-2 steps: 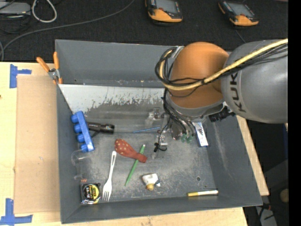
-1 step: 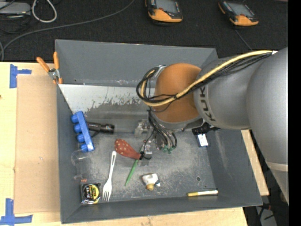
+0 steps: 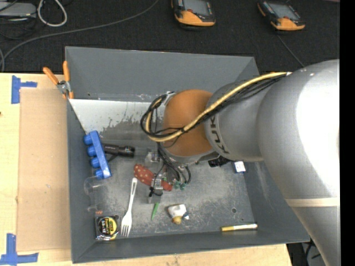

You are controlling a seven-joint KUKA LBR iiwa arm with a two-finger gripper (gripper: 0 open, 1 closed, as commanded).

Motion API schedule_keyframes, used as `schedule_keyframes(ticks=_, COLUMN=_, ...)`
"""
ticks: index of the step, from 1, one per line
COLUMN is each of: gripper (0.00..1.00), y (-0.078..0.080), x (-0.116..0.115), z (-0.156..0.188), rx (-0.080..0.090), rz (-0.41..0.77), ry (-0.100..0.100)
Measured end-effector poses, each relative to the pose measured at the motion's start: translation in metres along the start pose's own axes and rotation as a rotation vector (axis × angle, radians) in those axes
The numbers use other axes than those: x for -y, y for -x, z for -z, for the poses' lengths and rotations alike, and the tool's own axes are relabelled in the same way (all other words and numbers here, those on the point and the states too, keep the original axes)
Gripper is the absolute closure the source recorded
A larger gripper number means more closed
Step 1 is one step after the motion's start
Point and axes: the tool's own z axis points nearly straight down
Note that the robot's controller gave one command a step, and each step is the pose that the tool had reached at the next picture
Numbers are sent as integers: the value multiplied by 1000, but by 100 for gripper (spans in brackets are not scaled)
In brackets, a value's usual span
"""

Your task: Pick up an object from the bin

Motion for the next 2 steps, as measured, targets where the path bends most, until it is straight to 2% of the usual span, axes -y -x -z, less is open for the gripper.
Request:
schedule_keyframes(ticks=1, gripper=0, y=-7, x=-4, z=2, rx=1, rz=-50, ry=0)
schedule_keyframes(ticks=2, gripper=0, y=-3, x=-2, z=2, rx=1, rz=-23, ry=0)
